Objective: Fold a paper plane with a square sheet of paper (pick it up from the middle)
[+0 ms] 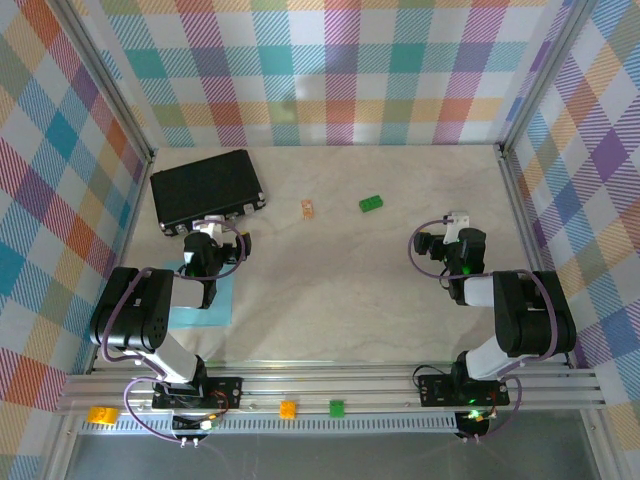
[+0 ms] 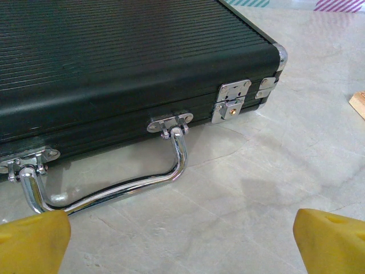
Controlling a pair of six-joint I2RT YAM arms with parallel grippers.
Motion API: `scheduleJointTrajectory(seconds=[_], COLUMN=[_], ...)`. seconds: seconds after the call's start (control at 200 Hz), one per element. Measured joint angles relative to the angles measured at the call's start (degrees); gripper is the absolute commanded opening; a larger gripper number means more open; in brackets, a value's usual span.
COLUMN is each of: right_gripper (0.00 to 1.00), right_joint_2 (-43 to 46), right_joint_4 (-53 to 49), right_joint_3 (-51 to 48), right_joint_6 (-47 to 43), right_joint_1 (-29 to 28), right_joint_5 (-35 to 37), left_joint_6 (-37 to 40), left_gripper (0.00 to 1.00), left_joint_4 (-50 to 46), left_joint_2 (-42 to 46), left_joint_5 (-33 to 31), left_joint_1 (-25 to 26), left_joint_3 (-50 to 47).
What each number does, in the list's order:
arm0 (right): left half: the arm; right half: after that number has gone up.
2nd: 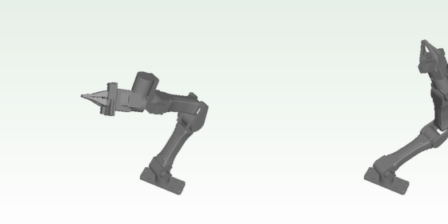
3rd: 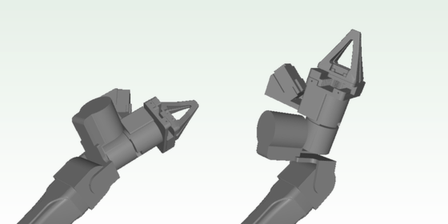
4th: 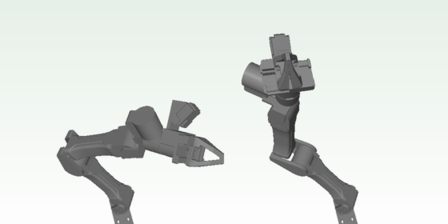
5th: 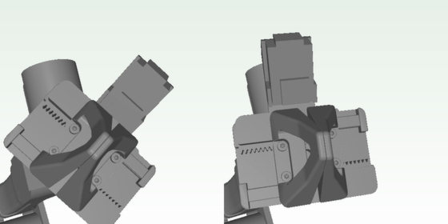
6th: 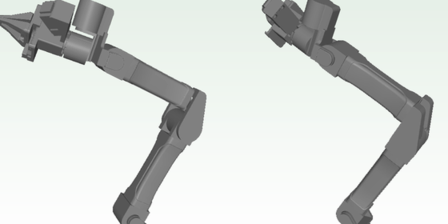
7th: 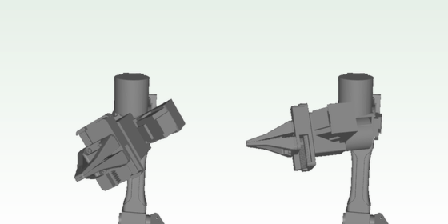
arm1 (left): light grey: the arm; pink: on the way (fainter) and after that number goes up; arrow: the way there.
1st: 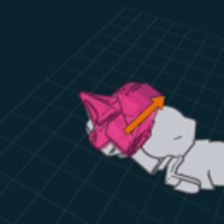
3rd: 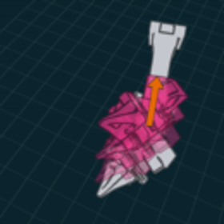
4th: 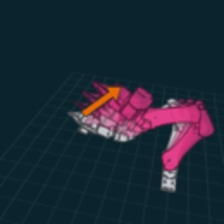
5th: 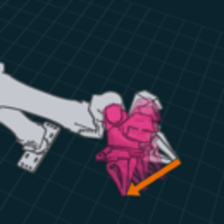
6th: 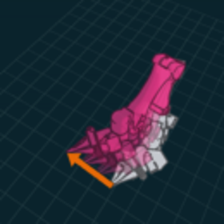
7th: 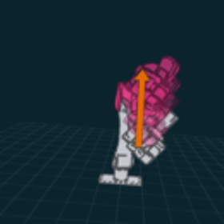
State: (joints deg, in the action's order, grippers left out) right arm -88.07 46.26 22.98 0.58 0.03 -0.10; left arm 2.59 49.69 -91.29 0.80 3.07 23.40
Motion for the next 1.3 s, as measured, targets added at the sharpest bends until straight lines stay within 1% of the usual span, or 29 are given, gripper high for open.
scheduleJointTrajectory(seconds=[0.465,0.565,0.695,0.775,0.815,0.89,0.995,1.065,1.125,1.185,1.23,1.3], right_gripper=[0.99,0.99,0.99,0.99,0.99,0.99,0.99,0.99,0.99,0.99,0.99,0.99], right_joint_2=[0.0,0.0,0.0,0.5,1.7,6.1,14.0,20.3,26.4,31.9,35.2,39.5], right_joint_4=[0.0,0.0,0.0,-0.2,-0.9,-5.6,-15.9,-21.9,-27.8,-34.4,-38.3,-43.6], right_joint_3=[0.0,0.0,0.0,-0.1,-0.2,0.1,3.2,4.9,6.2,8.3,9.9,11.8], right_joint_6=[0.0,0.0,-0.1,-0.3,-0.2,-0.2,0.5,2.3,5.3,8.1,10.1,12.4], right_joint_1=[0.0,0.0,0.0,-0.6,-1.0,-1.4,-1.6,-1.6,-1.6,-1.6,-1.6,-1.5], right_joint_5=[0.0,0.0,-0.8,-0.9,-0.6,0.4,1.9,2.3,2.2,1.0,-0.4,-5.0], left_joint_6=[0.0,0.0,-1.1,-1.7,-1.9,-3.4,-5.4,-8.2,-11.5,-15.7,-18.1,-20.9], left_gripper=[1.0,1.0,1.0,1.0,1.0,1.0,1.0,1.0,1.0,1.0,1.0,1.0], left_joint_4=[1.0,6.6,14.5,16.0,15.3,10.8,-1.0,-8.9,-16.0,-25.5,-31.6,-39.9], left_joint_2=[0.0,0.1,0.9,3.0,5.6,13.7,26.8,32.9,36.8,40.0,41.6,42.6], left_joint_5=[0.3,0.3,-3.0,-4.7,-5.7,-7.6,-10.6,-14.1,-17.1,-18.9,-19.1,-18.1], left_joint_1=[0.0,0.0,0.0,0.0,0.0,0.0,0.0,0.0,0.0,-0.2,-0.3,-0.4], left_joint_3=[-0.5,-4.6,-12.3,-14.7,-15.1,-14.6,-10.8,-7.4,-4.7,-1.5,0.6,3.7])
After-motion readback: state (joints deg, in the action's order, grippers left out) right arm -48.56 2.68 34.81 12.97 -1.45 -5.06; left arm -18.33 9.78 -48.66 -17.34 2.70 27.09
